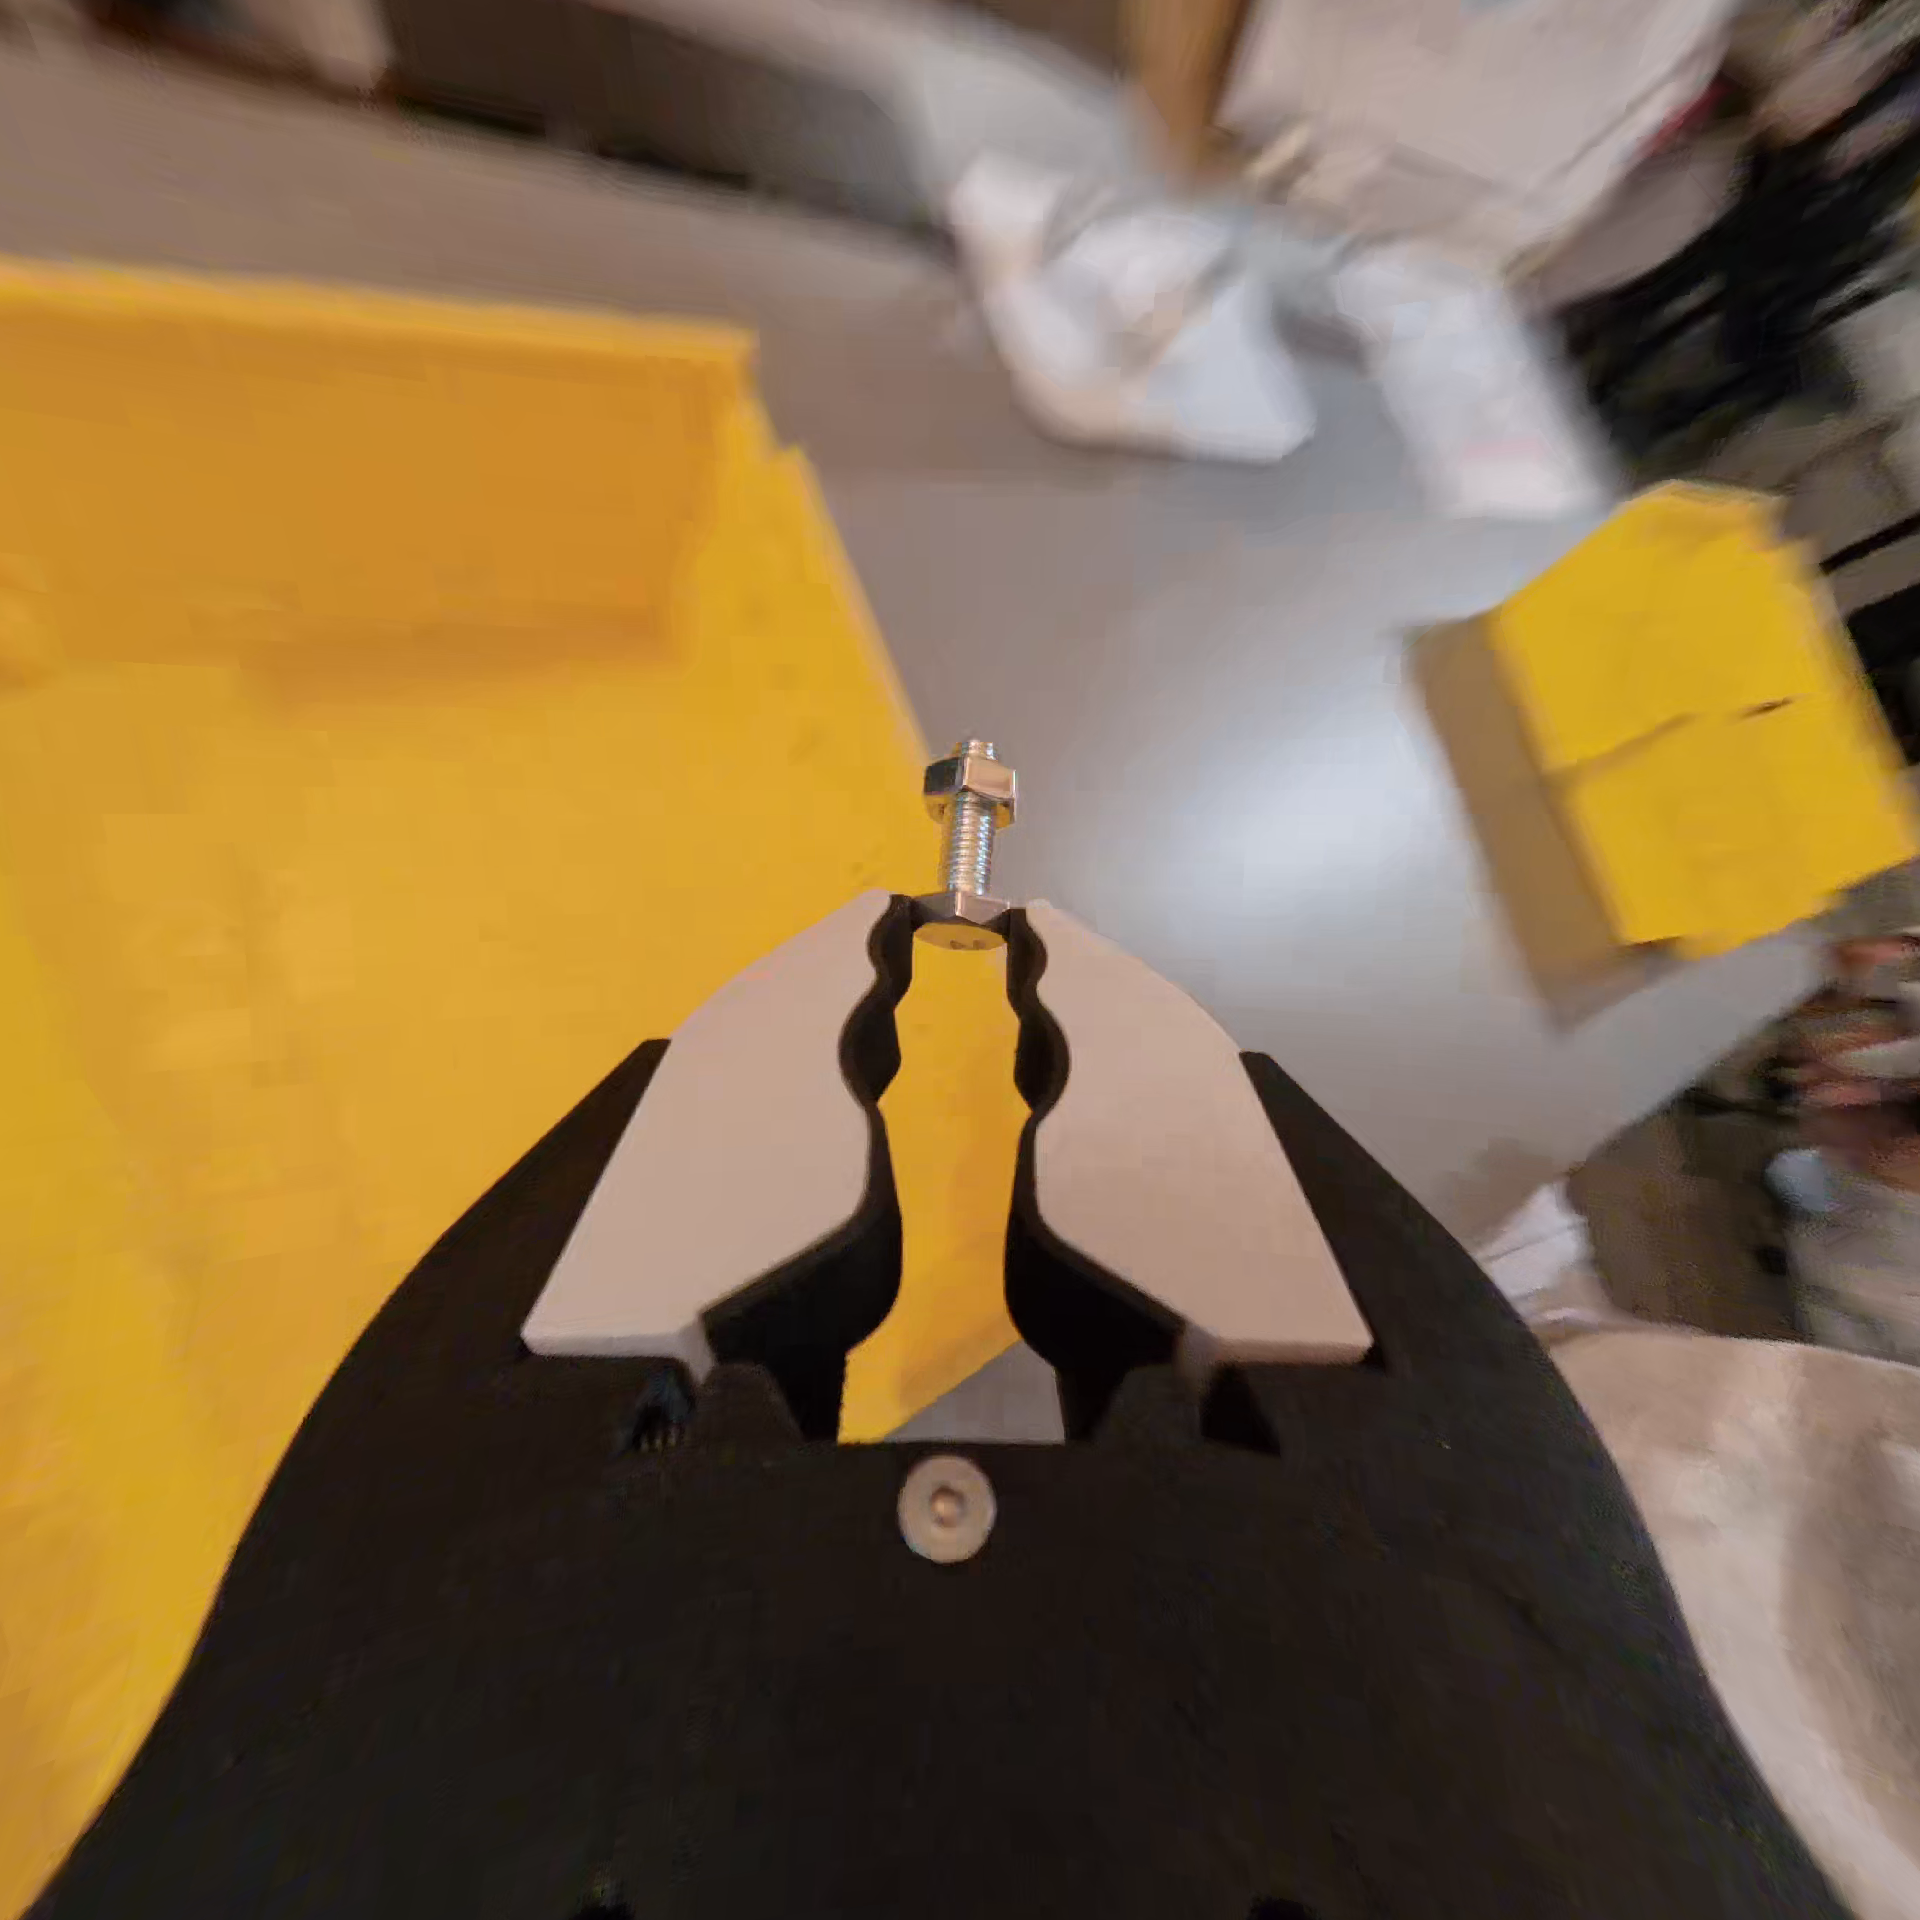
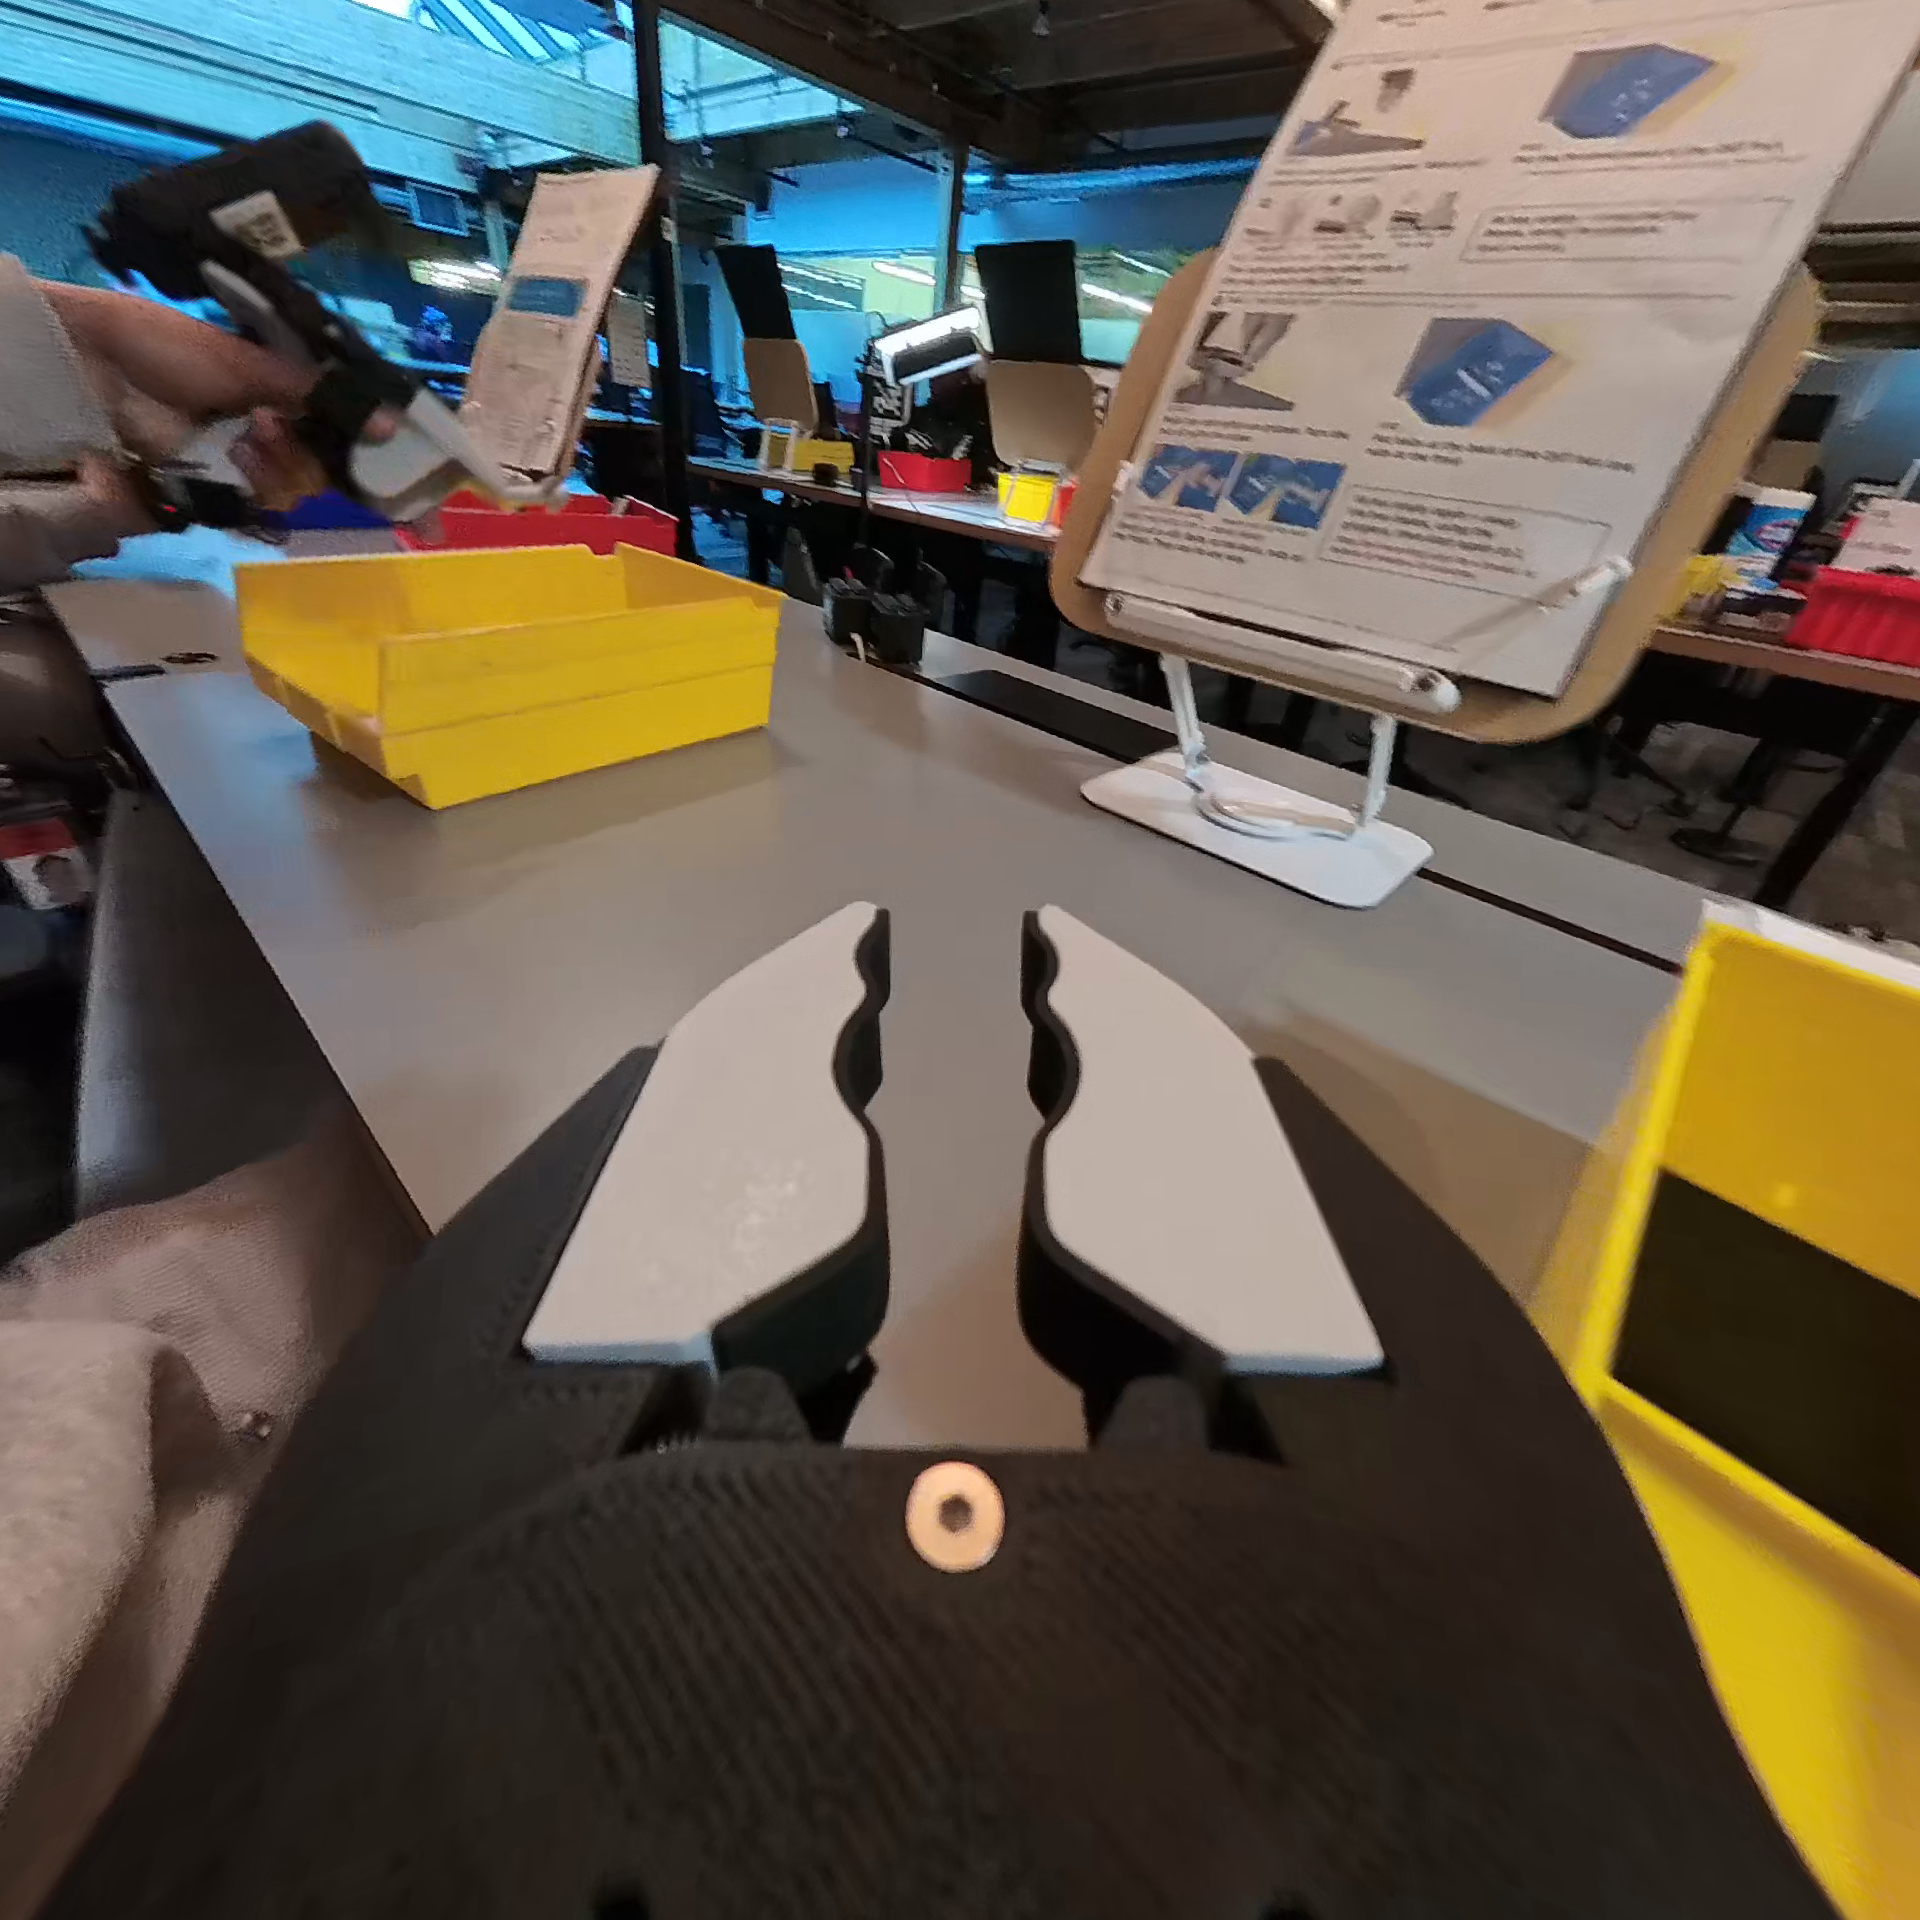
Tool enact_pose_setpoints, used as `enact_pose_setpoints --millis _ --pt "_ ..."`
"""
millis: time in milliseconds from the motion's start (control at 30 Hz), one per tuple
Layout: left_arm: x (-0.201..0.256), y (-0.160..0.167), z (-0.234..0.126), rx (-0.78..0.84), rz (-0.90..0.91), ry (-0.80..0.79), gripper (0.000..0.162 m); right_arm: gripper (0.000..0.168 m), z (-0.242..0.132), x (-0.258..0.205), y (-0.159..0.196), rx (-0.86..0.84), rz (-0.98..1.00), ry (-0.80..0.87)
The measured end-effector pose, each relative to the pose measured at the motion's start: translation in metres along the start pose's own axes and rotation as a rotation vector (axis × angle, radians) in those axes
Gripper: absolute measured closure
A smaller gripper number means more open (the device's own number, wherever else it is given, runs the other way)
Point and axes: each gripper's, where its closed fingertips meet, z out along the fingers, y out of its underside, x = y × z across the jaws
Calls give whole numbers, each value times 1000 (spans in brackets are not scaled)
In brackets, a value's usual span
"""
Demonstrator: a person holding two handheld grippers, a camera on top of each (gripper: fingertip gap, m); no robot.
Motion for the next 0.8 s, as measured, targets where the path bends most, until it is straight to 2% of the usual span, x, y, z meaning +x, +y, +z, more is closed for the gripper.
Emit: enact_pose_setpoints --millis 100,200,300,400,467,567,667,800 --pt "83 -32 1 212 31 260 144 144 23 -17 -20 54 23 -77" --pt "178 -38 11 382 26 549 144 142 52 -33 -41 103 102 -171" --pt "266 -17 28 476 3 826 144 140 74 -46 -64 184 244 -291" --pt "320 24 67 526 74 898 144 138 72 -57 -74 312 336 -423" --pt "340 52 91 571 111 905 145 139 60 -67 -62 367 302 -466" --pt "352 84 117 595 139 897 144 136 58 -61 -31 307 280 -444" --pt "353 104 131 558 223 893 145 131 63 -47 -24 264 332 -438" --pt "344 111 142 523 199 888 145 140 66 -50 -16 212 326 -482"
